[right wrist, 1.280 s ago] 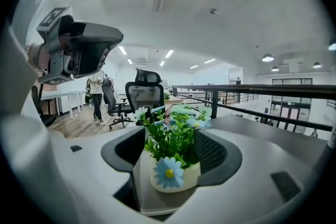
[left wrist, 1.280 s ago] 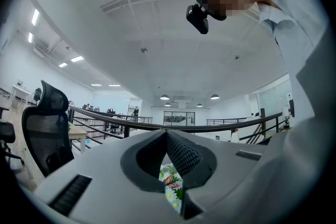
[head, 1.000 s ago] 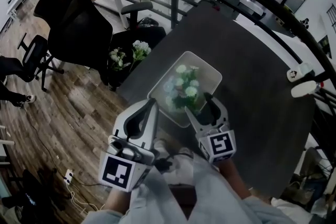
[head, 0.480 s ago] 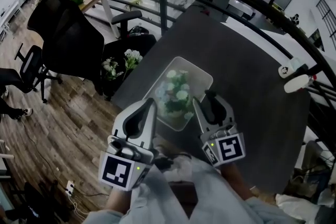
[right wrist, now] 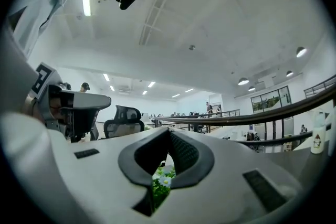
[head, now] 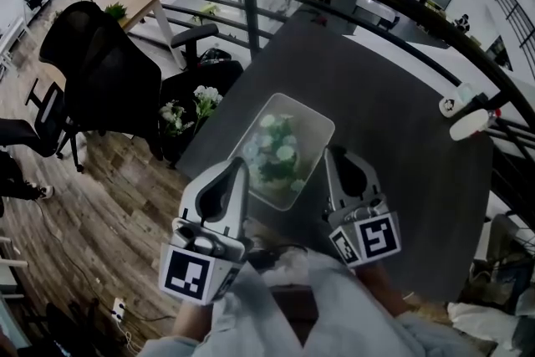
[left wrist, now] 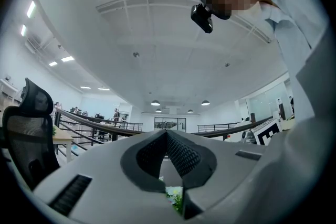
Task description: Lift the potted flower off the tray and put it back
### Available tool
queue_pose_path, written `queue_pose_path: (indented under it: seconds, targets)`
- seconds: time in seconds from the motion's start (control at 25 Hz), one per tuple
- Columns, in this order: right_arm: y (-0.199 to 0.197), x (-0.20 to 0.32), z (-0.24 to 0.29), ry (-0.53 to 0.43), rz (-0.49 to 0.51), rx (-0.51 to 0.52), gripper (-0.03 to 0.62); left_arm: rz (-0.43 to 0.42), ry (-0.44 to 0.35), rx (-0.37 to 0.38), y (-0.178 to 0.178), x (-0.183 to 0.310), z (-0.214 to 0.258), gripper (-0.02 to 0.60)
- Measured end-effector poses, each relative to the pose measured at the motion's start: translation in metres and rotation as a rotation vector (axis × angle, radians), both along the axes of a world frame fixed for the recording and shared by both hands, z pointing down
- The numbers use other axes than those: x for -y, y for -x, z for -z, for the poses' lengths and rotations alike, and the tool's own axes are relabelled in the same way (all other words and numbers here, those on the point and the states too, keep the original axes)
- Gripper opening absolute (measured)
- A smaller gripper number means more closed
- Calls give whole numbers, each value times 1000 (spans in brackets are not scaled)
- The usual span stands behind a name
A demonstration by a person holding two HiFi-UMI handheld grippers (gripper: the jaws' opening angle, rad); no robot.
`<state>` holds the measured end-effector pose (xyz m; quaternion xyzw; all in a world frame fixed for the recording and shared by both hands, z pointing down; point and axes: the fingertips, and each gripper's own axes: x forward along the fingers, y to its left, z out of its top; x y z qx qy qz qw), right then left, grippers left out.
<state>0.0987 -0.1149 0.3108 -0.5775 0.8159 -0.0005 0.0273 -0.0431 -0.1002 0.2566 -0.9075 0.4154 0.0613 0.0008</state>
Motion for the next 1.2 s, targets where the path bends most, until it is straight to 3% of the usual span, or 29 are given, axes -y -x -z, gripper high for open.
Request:
queue_pose_path:
  seconds: [0.68,1.2]
  targets:
    - [9,3,-4,44,27,-75,2,1,-27,-22,2,3,6,0]
    - [3,3,0,30,-5,-70,2,-11,4,2,-1,2,1,0]
